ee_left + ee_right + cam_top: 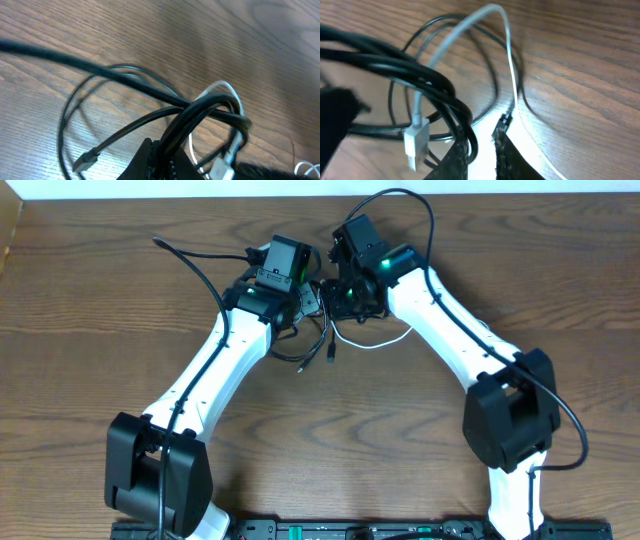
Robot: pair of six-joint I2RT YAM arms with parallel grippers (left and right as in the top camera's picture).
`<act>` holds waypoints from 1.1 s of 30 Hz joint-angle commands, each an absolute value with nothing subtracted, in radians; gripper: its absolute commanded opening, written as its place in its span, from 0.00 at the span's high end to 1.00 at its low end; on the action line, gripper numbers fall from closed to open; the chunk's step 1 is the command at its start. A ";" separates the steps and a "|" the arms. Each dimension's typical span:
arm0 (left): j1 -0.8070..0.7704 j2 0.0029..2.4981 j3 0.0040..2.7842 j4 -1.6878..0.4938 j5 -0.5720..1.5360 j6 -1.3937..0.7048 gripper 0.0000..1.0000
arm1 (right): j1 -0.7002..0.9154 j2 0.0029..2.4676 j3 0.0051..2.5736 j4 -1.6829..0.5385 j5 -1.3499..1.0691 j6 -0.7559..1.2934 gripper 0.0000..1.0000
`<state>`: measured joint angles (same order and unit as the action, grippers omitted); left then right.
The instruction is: Untangle cables
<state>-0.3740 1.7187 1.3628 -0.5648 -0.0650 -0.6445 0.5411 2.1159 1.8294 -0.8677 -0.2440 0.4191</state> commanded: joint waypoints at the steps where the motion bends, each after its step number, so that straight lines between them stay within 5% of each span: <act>1: -0.372 1.706 1.363 -0.569 -0.017 -0.653 0.93 | 0.540 2.146 1.831 -0.842 -0.217 0.441 0.88; 16: -0.371 1.706 1.363 -0.575 0.223 -0.643 0.93 | 0.521 2.145 1.831 -0.705 -0.331 0.426 0.76; 27: -0.168 1.705 1.364 -0.538 1.034 -0.498 0.93 | 0.484 2.145 1.831 -0.720 -0.332 0.425 0.78; 33: -0.123 1.705 1.364 -0.538 1.164 -0.461 0.92 | 0.465 2.145 1.831 -0.707 -0.342 0.420 0.77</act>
